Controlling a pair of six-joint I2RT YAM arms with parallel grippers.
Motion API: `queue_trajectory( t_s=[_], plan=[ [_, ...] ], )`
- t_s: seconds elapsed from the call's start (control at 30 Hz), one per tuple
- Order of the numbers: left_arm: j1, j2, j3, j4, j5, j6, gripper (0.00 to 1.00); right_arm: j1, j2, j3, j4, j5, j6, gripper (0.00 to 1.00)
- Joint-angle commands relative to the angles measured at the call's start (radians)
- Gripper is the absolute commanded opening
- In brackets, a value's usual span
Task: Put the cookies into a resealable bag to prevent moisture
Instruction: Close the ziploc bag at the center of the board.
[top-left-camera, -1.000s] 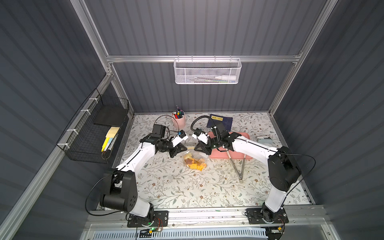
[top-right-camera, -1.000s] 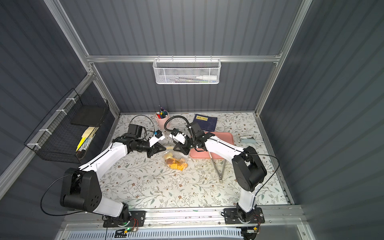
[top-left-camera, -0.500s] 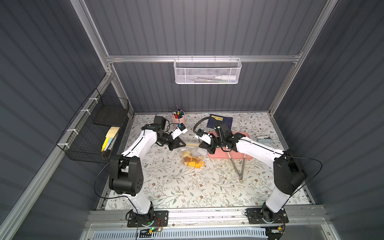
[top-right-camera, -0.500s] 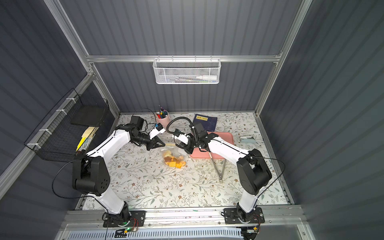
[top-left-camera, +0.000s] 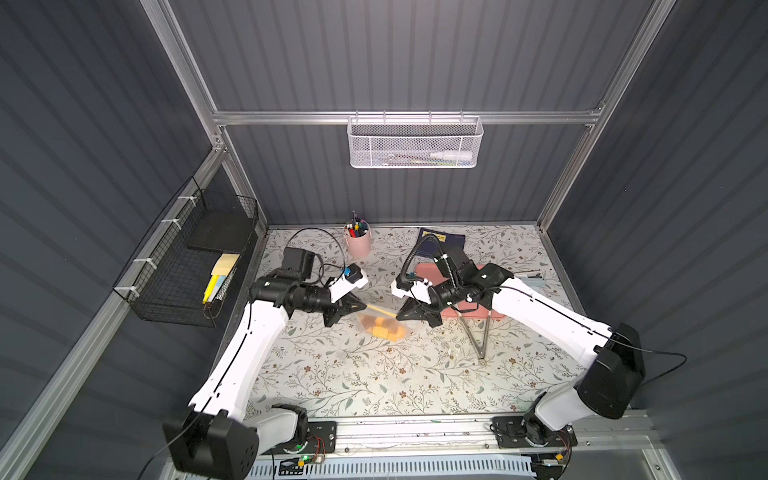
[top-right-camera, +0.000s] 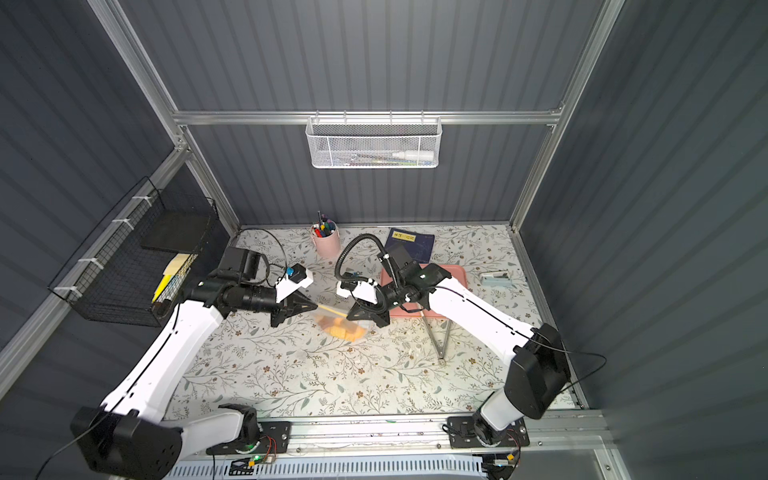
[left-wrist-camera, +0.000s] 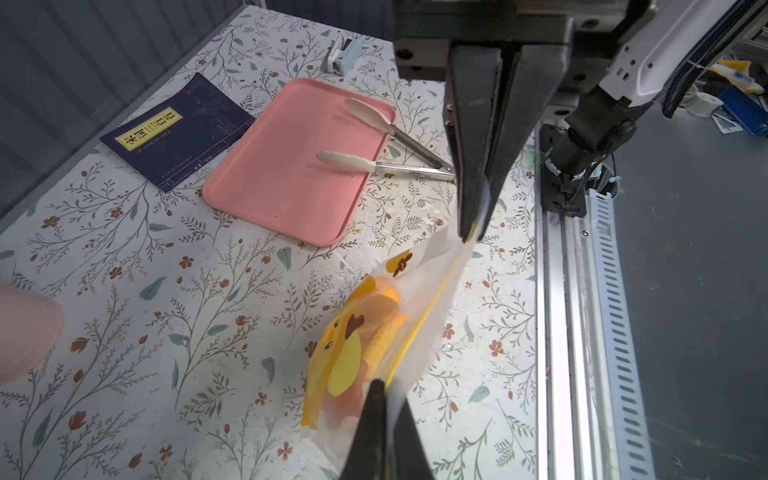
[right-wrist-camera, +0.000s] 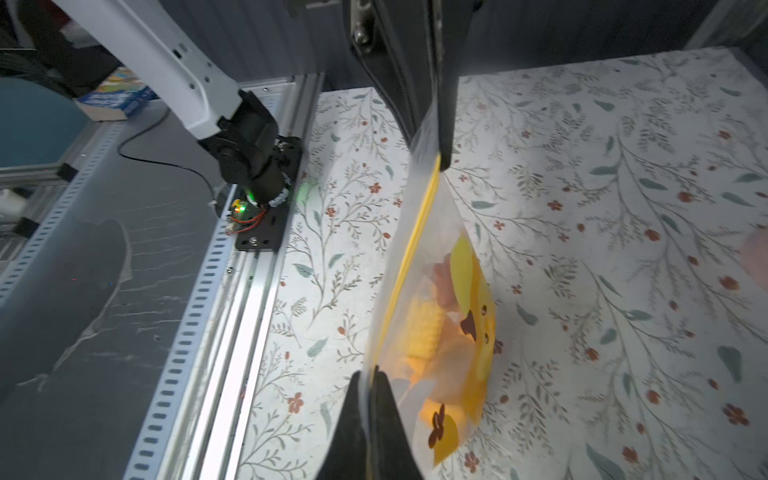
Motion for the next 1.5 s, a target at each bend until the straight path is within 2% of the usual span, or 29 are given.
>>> queue_trajectory(
  t_s=[0.0,0.13,0.33,0.43,0.47,0.53,0.57,0.77,1.03,1.17,1.47],
  plan=[
    [0.021,-0.012,-0.059,-0.025,-0.105,-0.025,0.00,-0.013,0.034,-0.031,-0.216,-0.069,-0.025,0.00],
    [0.021,0.069,-0.092,0.026,-0.133,-0.034,0.00,-0.037,0.139,-0.007,-0.194,-0.043,-0.038,0.01],
    [0.022,0.298,-0.020,0.067,-0.147,-0.001,0.00,-0.080,0.274,0.056,-0.093,0.016,-0.008,0.06],
    [0.023,0.374,0.021,0.085,-0.129,0.013,0.00,-0.096,0.289,0.056,-0.003,0.041,0.026,0.13],
    [0.024,0.395,0.035,0.088,-0.124,0.017,0.00,-0.100,0.291,0.052,0.032,0.053,0.039,0.22],
    [0.024,0.431,0.059,0.091,-0.110,0.028,0.00,-0.103,0.297,0.044,0.090,0.066,0.057,0.31],
    [0.023,0.447,0.067,0.091,-0.102,0.034,0.00,-0.103,0.301,0.041,0.126,0.073,0.070,0.31],
    [0.027,0.496,0.090,0.101,-0.056,0.055,0.00,-0.100,0.334,0.020,0.352,0.089,0.172,0.37],
    [0.034,0.467,0.077,0.118,-0.010,0.071,0.00,-0.083,0.396,0.037,0.468,0.059,0.224,0.51],
    [0.036,0.464,0.073,0.122,0.003,0.071,0.00,-0.071,0.408,0.041,0.498,0.039,0.241,0.51],
    [0.039,0.471,0.074,0.126,0.014,0.067,0.00,-0.047,0.431,0.062,0.484,-0.006,0.250,0.36]
  ],
)
